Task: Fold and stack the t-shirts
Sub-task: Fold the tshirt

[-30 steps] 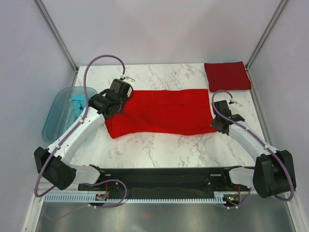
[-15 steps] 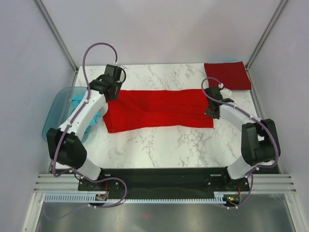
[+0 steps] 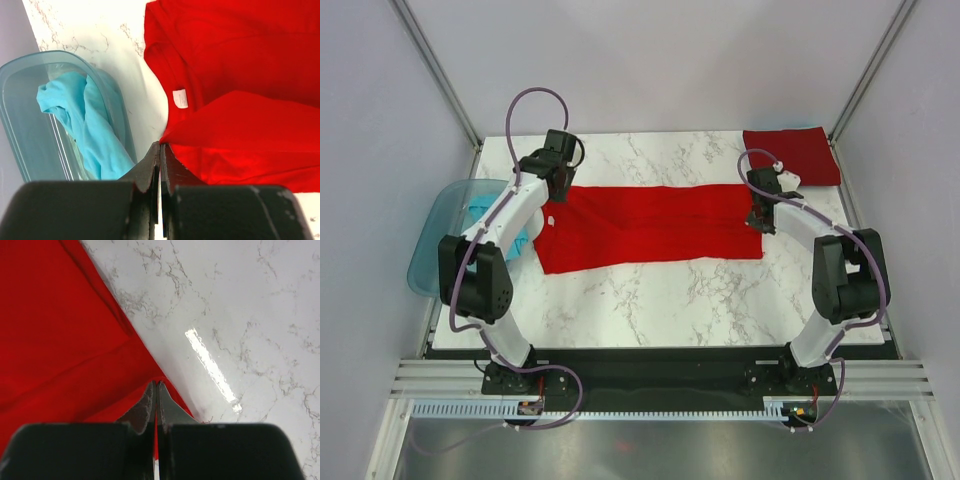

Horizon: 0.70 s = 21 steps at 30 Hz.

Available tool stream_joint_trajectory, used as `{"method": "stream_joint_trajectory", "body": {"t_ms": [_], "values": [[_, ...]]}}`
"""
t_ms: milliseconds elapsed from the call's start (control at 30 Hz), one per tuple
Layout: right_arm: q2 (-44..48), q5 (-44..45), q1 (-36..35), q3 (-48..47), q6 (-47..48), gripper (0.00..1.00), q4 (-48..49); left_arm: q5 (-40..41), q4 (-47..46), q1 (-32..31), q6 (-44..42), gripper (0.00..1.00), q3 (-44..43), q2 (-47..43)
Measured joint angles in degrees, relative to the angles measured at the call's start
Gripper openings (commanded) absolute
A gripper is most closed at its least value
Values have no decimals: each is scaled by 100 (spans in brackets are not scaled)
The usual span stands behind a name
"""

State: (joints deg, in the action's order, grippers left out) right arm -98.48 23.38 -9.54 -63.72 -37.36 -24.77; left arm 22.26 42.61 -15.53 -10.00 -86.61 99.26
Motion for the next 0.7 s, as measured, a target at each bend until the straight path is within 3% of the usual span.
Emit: {"method": "stream_joint_trajectory", "body": {"t_ms": [700], "values": [[-566, -63, 79, -542, 162, 0, 59, 164, -122, 166, -278, 2, -603, 831]]}}
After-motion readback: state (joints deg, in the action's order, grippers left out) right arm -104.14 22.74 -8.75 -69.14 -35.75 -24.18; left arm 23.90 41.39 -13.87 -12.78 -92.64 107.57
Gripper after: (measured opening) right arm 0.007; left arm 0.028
